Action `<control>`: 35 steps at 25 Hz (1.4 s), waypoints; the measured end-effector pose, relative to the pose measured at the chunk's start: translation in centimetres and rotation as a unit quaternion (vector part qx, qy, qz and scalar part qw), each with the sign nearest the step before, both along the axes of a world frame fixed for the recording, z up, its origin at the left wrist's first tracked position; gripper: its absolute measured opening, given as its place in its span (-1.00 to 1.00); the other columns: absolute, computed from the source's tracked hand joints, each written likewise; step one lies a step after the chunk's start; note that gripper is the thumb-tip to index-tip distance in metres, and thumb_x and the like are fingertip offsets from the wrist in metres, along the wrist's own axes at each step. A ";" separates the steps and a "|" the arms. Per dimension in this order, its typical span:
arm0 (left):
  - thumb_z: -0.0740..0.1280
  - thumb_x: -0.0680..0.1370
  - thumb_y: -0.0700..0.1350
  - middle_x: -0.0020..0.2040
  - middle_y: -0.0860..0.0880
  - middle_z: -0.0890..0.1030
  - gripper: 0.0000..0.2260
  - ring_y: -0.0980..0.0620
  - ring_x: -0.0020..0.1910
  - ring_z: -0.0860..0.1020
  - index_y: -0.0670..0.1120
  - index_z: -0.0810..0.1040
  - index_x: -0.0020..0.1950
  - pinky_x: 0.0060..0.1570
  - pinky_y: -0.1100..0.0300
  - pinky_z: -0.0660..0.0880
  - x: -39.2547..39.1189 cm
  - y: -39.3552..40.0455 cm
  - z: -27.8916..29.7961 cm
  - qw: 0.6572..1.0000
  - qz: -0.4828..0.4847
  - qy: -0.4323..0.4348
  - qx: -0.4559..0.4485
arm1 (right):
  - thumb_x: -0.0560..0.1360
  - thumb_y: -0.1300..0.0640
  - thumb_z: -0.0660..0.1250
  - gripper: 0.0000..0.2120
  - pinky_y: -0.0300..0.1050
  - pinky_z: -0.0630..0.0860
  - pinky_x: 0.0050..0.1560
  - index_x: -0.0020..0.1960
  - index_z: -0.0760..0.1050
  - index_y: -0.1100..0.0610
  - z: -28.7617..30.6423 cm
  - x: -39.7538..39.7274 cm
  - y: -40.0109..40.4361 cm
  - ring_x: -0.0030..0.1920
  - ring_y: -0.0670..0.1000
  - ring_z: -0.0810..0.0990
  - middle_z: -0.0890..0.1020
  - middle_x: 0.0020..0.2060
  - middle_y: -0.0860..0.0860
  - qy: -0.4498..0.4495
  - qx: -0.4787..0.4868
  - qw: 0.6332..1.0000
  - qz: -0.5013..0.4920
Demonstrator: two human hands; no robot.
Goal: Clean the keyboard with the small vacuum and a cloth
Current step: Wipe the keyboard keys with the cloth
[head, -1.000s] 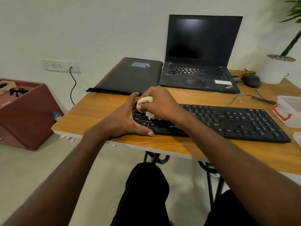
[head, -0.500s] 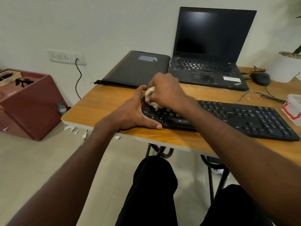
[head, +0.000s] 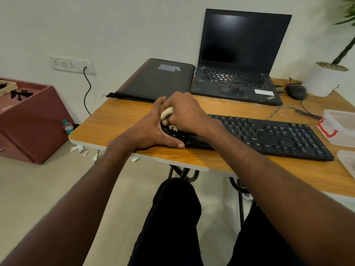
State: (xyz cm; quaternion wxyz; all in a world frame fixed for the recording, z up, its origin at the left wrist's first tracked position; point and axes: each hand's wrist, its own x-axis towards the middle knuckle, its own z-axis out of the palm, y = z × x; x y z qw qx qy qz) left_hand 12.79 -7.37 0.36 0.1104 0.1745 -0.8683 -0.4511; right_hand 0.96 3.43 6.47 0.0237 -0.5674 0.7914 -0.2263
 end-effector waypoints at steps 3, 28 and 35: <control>0.74 0.11 0.31 0.63 0.15 0.30 0.37 0.08 0.59 0.30 0.22 -0.07 0.68 0.58 0.01 0.31 0.0 0.0 0.0 1.000 -0.005 -0.009 -0.003 | 0.37 0.11 0.63 -0.77 -0.11 0.57 -0.08 0.01 0.73 0.01 1.3 -2.0 1.8 -0.08 -0.08 0.64 0.71 -0.16 -0.06 -0.043 0.046 0.997 -0.038; 0.61 0.03 0.51 0.62 0.12 0.33 0.34 -0.01 0.50 0.41 0.18 0.04 0.66 0.51 -0.13 0.39 -0.2 0.8 0.8 0.993 0.019 -0.047 -0.105 | 0.37 0.45 0.46 -0.58 -0.17 0.47 -0.03 0.07 0.71 0.03 -2.5 1.9 4.6 0.08 -0.03 0.52 0.55 0.06 -0.11 -0.109 -0.102 0.970 -0.190; 0.58 0.04 0.52 0.58 0.08 0.37 0.32 -0.02 0.46 0.45 0.15 0.07 0.67 0.47 -0.15 0.43 -0.1 0.7 0.5 0.993 0.015 -0.044 -0.107 | 0.38 0.37 0.49 -0.63 -0.24 0.43 -0.15 0.05 0.69 -0.03 -1.5 2.3 4.3 -0.02 -0.08 0.51 0.54 -0.02 -0.12 -0.134 -0.079 0.971 -0.179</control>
